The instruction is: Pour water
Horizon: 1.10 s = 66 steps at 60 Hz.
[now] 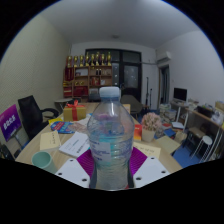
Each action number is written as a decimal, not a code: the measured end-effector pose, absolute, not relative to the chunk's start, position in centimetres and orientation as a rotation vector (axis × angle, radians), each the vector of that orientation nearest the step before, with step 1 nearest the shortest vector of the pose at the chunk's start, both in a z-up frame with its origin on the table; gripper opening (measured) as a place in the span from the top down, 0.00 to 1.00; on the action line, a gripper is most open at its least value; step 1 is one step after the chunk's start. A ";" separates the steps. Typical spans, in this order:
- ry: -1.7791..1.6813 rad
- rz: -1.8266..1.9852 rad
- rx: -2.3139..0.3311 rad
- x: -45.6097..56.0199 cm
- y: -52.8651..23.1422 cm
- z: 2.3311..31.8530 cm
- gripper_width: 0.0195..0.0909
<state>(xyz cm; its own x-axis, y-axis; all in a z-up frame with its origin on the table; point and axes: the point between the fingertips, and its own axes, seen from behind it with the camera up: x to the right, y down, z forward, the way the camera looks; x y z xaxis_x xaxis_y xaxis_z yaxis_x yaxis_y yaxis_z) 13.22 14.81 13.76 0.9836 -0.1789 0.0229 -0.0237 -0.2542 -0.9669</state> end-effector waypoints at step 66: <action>0.219 0.043 -1.976 12.1 1.7 10.3 0.11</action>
<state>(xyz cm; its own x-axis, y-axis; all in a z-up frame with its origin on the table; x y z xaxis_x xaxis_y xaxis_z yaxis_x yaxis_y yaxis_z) 12.10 1.69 10.32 0.9822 -0.1344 -0.1310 -0.1738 -0.3885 -0.9049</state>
